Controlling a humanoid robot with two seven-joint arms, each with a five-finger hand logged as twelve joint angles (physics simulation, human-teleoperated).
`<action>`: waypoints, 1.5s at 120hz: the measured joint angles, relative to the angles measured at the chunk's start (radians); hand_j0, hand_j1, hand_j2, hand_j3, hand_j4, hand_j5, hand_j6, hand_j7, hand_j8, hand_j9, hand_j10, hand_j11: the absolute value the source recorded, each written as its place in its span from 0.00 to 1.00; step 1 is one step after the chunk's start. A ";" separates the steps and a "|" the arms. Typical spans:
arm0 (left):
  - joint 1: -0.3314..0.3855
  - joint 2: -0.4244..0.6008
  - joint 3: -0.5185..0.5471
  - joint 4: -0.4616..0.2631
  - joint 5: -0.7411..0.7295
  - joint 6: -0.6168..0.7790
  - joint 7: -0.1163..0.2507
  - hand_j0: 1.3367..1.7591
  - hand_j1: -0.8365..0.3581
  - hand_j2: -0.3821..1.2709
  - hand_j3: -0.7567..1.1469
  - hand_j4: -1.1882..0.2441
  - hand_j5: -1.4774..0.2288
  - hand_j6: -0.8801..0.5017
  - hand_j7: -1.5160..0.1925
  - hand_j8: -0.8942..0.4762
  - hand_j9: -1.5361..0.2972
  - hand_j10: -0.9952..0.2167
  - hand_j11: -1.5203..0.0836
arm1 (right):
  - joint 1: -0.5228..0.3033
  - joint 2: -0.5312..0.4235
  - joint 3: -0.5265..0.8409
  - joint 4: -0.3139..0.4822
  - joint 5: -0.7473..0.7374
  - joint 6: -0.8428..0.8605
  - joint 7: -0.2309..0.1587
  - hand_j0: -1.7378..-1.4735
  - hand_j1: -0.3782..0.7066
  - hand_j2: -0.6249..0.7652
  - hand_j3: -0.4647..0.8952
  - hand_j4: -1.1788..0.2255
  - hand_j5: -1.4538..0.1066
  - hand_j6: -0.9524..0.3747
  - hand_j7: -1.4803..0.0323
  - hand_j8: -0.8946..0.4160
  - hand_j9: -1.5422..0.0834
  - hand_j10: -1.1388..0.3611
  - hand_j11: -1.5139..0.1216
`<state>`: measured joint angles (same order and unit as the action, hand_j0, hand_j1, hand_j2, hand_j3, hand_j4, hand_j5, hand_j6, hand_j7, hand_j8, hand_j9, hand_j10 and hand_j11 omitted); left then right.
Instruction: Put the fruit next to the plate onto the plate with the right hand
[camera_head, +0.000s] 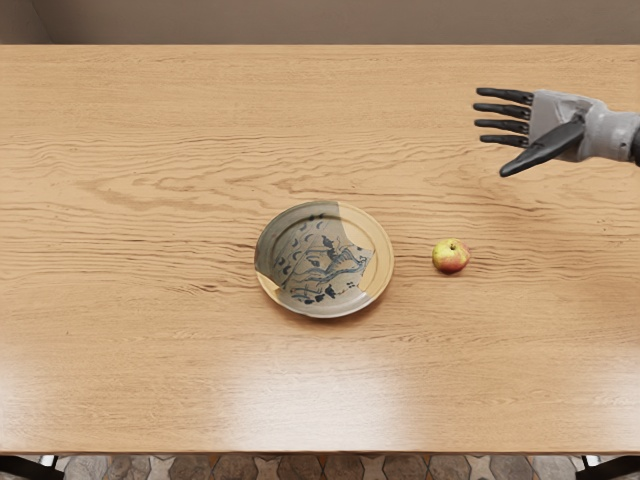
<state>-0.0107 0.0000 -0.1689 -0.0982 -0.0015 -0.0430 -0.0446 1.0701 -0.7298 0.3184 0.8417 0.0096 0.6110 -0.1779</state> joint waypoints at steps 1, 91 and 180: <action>0.000 0.000 0.000 0.000 0.000 0.000 0.000 0.76 0.74 0.26 0.40 0.66 0.68 0.46 0.70 0.47 0.66 0.62 0.75 | 0.000 -0.001 0.000 0.000 0.000 0.000 0.000 0.30 0.06 0.45 0.34 0.82 0.90 0.69 0.95 0.66 0.92 0.74 0.90; 0.000 0.000 0.000 0.000 0.000 0.000 0.000 0.76 0.74 0.26 0.40 0.66 0.68 0.46 0.70 0.47 0.66 0.62 0.75 | -0.158 -0.322 -0.008 0.817 -0.730 -0.560 0.106 0.30 0.07 0.45 0.34 0.81 0.90 0.68 0.94 0.65 0.92 0.73 0.89; 0.000 0.000 0.000 0.000 0.000 0.000 0.000 0.76 0.74 0.26 0.40 0.66 0.68 0.46 0.70 0.47 0.66 0.62 0.75 | 0.147 0.032 -0.517 0.856 -0.715 -1.200 -0.355 0.30 0.08 0.44 0.34 0.80 0.89 0.68 0.94 0.64 0.91 0.73 0.89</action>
<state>-0.0107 0.0000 -0.1689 -0.0982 -0.0015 -0.0430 -0.0445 1.2174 -0.6979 -0.1984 1.6982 -0.7053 -0.5891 -0.5331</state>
